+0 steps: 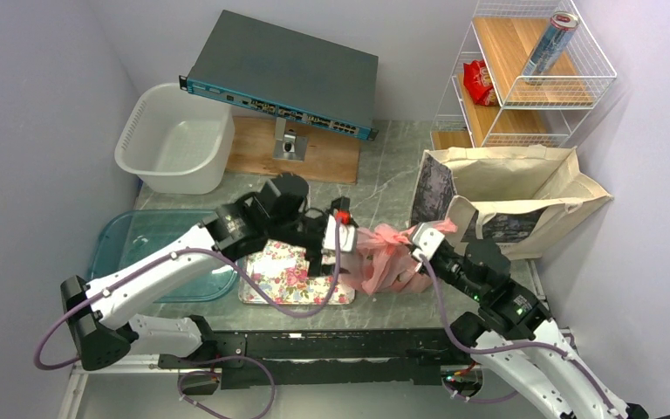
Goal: Untie the knot of the grocery bags and take out the mixed food
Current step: Untie the takeout bag at the center of the board.
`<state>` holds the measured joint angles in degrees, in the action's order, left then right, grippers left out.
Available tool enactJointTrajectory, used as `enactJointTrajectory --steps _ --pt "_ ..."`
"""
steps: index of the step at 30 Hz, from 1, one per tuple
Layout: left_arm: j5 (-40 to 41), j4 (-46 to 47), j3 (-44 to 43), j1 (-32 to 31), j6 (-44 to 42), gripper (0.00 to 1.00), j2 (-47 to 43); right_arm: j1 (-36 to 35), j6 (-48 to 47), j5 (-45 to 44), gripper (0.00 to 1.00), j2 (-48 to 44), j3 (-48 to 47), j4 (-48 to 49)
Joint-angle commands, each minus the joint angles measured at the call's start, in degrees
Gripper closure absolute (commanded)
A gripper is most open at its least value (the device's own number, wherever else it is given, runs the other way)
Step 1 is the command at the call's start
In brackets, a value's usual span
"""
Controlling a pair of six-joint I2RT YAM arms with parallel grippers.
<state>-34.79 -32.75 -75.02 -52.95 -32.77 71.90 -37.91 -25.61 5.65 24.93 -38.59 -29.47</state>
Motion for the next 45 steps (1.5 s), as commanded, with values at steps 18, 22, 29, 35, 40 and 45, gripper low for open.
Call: enactJointTrajectory --steps 18,22,29,35,40,45 --pt "16.8 43.1 22.2 -11.4 -13.6 1.00 0.0 0.0 2.4 22.2 0.24 24.8 -38.9 -35.2" --pt "20.9 50.3 27.2 -14.2 -21.6 1.00 -1.5 0.0 10.1 24.5 0.44 29.0 -41.9 -35.0" --pt "27.5 55.1 31.3 -16.6 -26.4 1.00 -1.6 0.0 10.6 25.3 0.51 29.9 -36.2 -34.1" --pt "31.8 60.7 34.4 -18.2 -26.4 1.00 -1.1 0.3 11.9 21.2 0.43 28.3 -28.1 -31.4" --pt "33.7 60.8 35.8 -18.3 -24.6 0.99 -1.9 0.4 10.1 18.9 0.83 28.1 -27.0 -32.0" --pt "33.3 57.4 35.8 -18.2 -21.1 0.96 -4.2 0.3 6.5 16.2 0.73 30.1 -26.7 -34.0"
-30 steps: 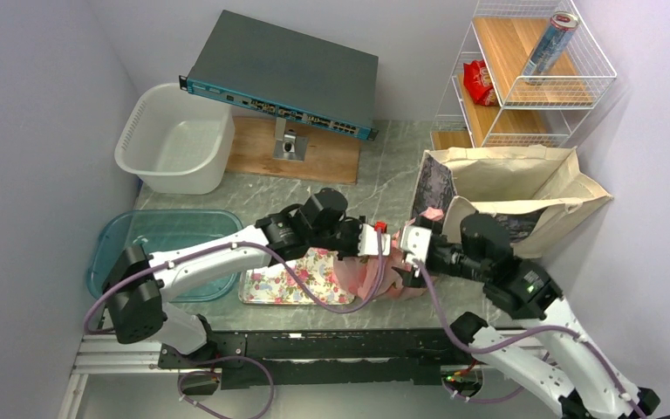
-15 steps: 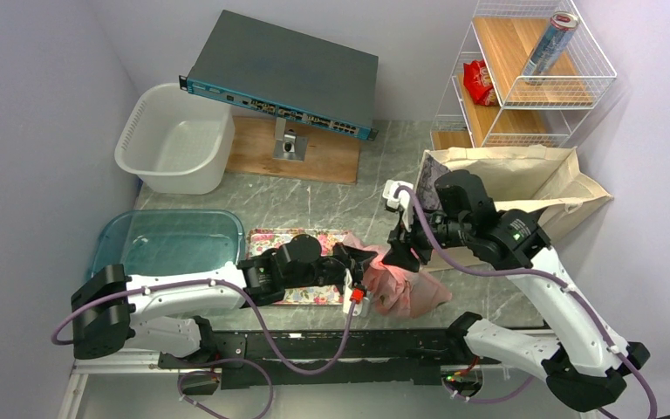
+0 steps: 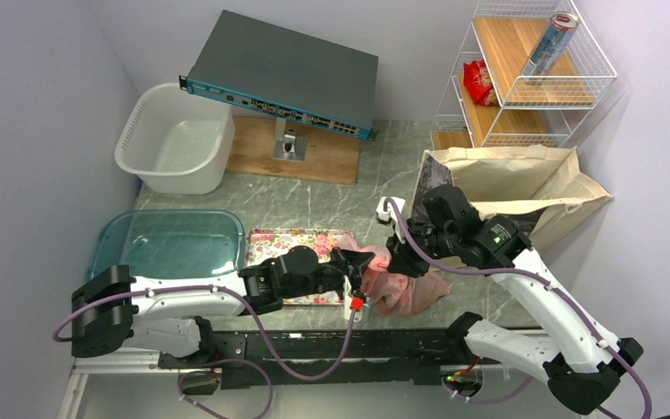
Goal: Untie the knot of the grocery bags and take out the mixed food
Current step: Untie the takeout bag at the center of the board.
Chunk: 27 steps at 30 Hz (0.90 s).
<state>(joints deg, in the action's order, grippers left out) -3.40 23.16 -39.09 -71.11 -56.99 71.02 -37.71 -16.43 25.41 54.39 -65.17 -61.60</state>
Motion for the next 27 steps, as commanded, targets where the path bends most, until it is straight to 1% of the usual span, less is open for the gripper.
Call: enactJointTrajectory --steps 1,3,4,5,6,7,8,10,11,13,15,17,19,21,22,23,24,26,27 --pt "1.8 0.9 -0.3 -0.1 3.4 0.96 -3.3 0.2 -2.5 -2.4 0.72 0.7 -0.1 -1.3" --pt "1.6 1.3 0.1 -0.2 3.3 0.96 -3.3 0.2 -2.0 0.1 0.72 0.7 -0.2 0.2" --pt "1.5 1.8 0.5 -0.2 2.8 0.94 -3.4 0.2 -2.1 0.7 0.84 0.9 -0.4 0.6" --pt "1.4 1.6 0.5 -0.1 2.5 0.91 -3.6 0.2 -2.5 0.1 1.00 1.5 -0.8 0.7" --pt "1.8 0.8 0.1 -0.1 2.9 0.85 -4.1 0.2 -2.9 -1.1 1.00 2.0 -1.5 0.7" --pt "2.6 -1.8 -0.9 0.4 6.1 0.78 -4.8 0.2 -3.5 -2.7 1.00 2.1 -2.5 0.4" --pt "1.4 -7.1 -2.9 1.7 10.5 0.71 -6.1 0.2 -3.8 -4.5 1.00 1.6 -3.4 0.4" --pt "-8.2 -22.6 -10.1 7.4 20.5 0.52 -8.6 0.2 -3.5 -8.4 1.00 -0.3 -4.7 1.1" --pt "-11.6 -28.6 -13.2 10.5 25.2 0.47 -9.4 0.2 -3.5 -9.2 1.00 -1.7 -5.0 2.2" --pt "-15.9 -36.4 -18.0 14.4 34.2 0.44 -10.5 0.3 -3.2 -10.3 1.00 -4.4 -4.7 4.6" --pt "-22.6 -41.0 -21.7 17.8 40.9 0.43 -11.1 0.2 -2.8 -10.7 1.00 -5.3 -4.0 6.7" --pt "-27.0 -43.1 -24.4 19.3 46.2 0.40 -10.9 0.2 -2.4 -9.8 1.00 -5.4 -3.2 8.0" --pt "-31.7 -43.3 -26.4 19.6 47.6 0.39 -9.7 0.2 -1.2 -8.0 1.00 -5.1 -2.7 9.4" --pt "-34.7 -42.8 -27.5 19.2 43.6 0.41 -8.5 0.2 0.8 -5.5 1.00 -4.7 -2.8 10.5" --pt "-33.2 -42.2 -27.1 17.1 39.0 0.43 -8.6 0.2 2.1 -4.1 1.00 -4.4 -2.9 11.0" --pt "-30.7 -40.7 -25.9 15.0 33.1 0.44 -9.3 0.2 3.2 -2.8 1.00 -4.1 -2.9 11.4" --pt "-28.5 -38.8 -24.0 12.5 26.3 0.47 -10.3 0.3 4.2 -1.3 1.00 -4.0 -2.7 11.7" --pt "-24.3 -34.6 -19.8 8.1 12.1 0.55 -12.3 0.3 6.3 0.8 1.00 -3.8 -2.0 12.3" --pt "-22.0 -33.2 -18.3 6.5 6.4 0.59 -12.3 0.3 6.6 1.8 1.00 -3.6 -1.8 12.3"
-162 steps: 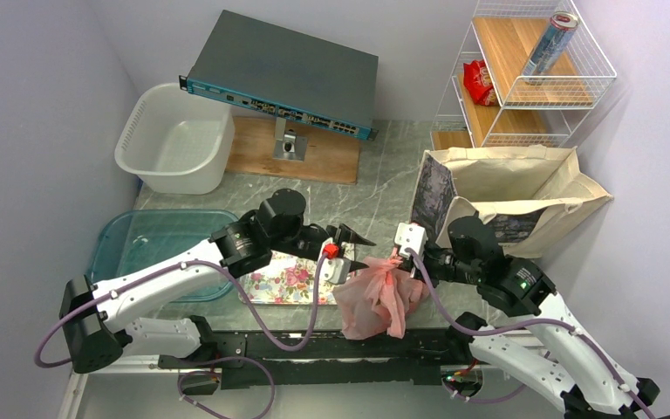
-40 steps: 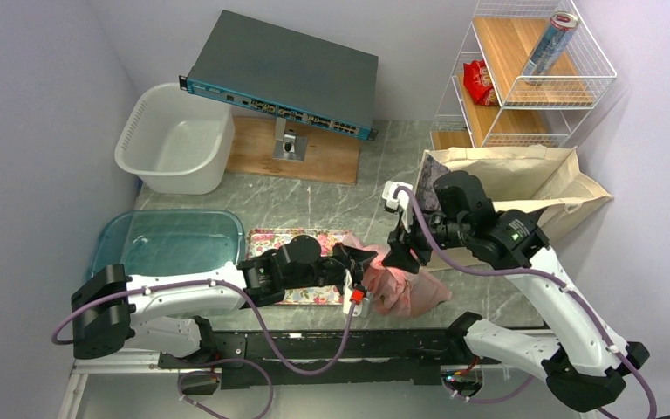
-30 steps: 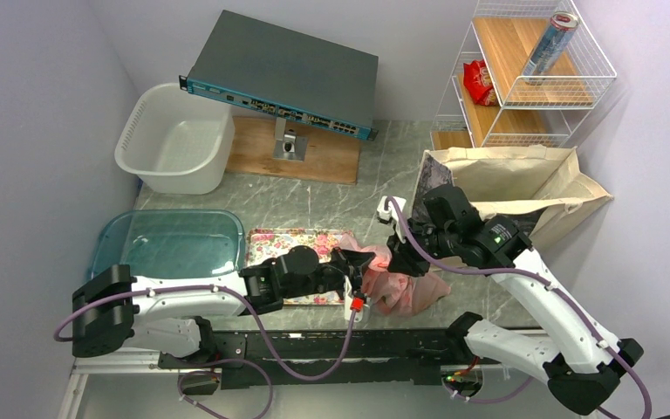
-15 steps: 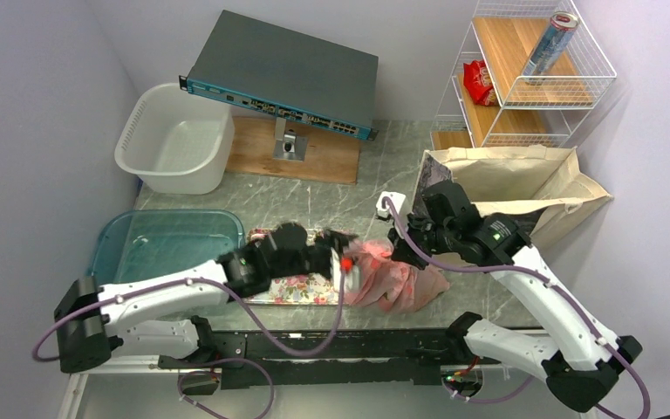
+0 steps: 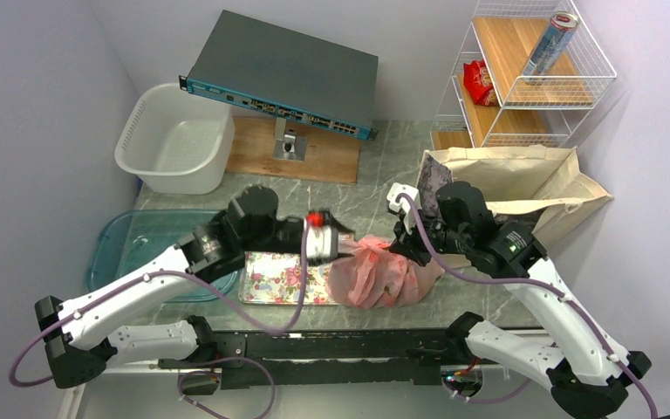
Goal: Untie the knot of the grocery bags and take out the mixed food
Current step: Untie the takeout bag at the center of the board.
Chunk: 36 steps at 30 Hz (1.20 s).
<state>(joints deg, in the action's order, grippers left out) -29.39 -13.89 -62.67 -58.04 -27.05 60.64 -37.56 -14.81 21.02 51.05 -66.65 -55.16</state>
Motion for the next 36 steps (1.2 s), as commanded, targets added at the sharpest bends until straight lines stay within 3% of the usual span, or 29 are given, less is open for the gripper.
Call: enactJointTrajectory --steps 1,14,21,31,36 --pt "5.4 4.8 5.6 -7.7 -27.4 0.60 -1.4 0.1 5.4 6.8 1.00 0.0 -0.2 5.8" --pt "14.6 6.9 4.3 -11.5 -38.3 0.64 5.4 0.3 6.5 11.9 1.00 2.4 -0.3 5.3" --pt "14.2 5.5 5.2 -11.7 -44.2 0.69 7.0 0.2 6.4 12.3 1.00 2.4 -0.2 4.9" --pt "15.7 6.1 8.5 -11.7 -50.5 0.83 7.5 0.2 6.0 13.5 1.00 2.5 -0.1 4.1" --pt "17.7 5.1 9.6 -11.7 -52.9 0.74 7.5 0.2 5.1 13.8 1.00 2.5 -0.2 3.6"
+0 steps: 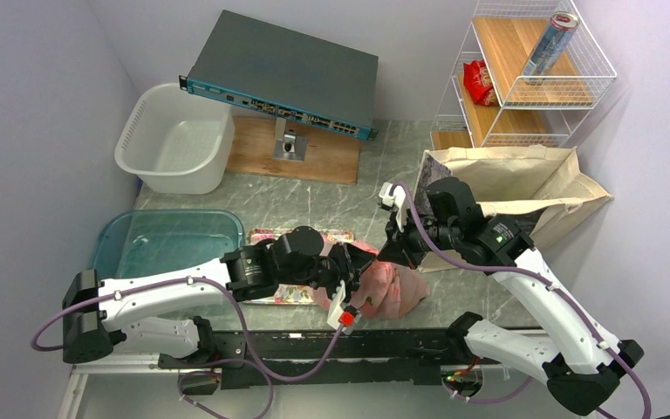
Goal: Untie the knot of the grocery bags and take out the mixed food
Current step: Untie the takeout bag at the center of the board.
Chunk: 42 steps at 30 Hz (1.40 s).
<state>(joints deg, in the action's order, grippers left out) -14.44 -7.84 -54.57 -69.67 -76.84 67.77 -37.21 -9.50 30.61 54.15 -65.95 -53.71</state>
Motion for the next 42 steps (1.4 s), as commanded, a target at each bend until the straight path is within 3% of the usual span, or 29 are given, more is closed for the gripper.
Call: enactJointTrajectory --steps 1,6,9,10,22,30,34,35,37,38,42 --pt "3.1 -0.8 1.8 0.0 -3.5 0.73 0.4 -0.1 -0.4 4.4 1.00 -0.6 -0.9 2.0" --pt "5.8 -0.1 2.5 -0.1 -4.4 0.74 1.3 -0.1 -1.1 4.8 1.00 -0.7 -1.0 1.2" --pt "7.4 1.0 2.5 0.0 -3.3 0.97 1.8 -0.2 -1.9 4.0 1.00 -1.1 -1.5 0.0" --pt "8.0 1.5 2.5 0.0 -2.8 1.00 1.7 -0.2 -2.4 3.3 1.00 -1.2 -1.6 -0.7" --pt "4.9 0.4 8.0 1.1 1.2 1.00 -7.3 2.6 -9.4 -13.2 1.00 -5.9 -1.7 -10.3" --pt "2.1 -2.6 7.1 5.8 5.0 1.00 -10.1 3.2 -10.6 -15.7 1.00 -7.6 -2.2 -11.9" --pt "-1.2 -4.2 4.0 7.6 8.5 1.00 -10.2 3.2 -9.6 -12.4 1.00 -6.5 -4.1 -10.4" --pt "-1.6 -3.5 3.1 7.0 9.3 0.97 -9.8 3.3 -8.7 -11.2 1.00 -5.7 -4.7 -9.9" --pt "-0.3 -2.6 0.6 4.7 9.7 0.67 -8.2 3.2 -6.7 -8.6 1.00 -4.0 -5.8 -8.8" --pt "-0.1 -2.5 -0.5 3.5 9.3 0.60 -7.1 3.2 -6.1 -7.5 1.00 -3.5 -6.2 -8.2" --pt "-0.4 0.6 -2.7 1.0 8.2 0.64 -3.0 3.2 -4.9 -4.5 1.00 -2.7 -6.6 -6.5"
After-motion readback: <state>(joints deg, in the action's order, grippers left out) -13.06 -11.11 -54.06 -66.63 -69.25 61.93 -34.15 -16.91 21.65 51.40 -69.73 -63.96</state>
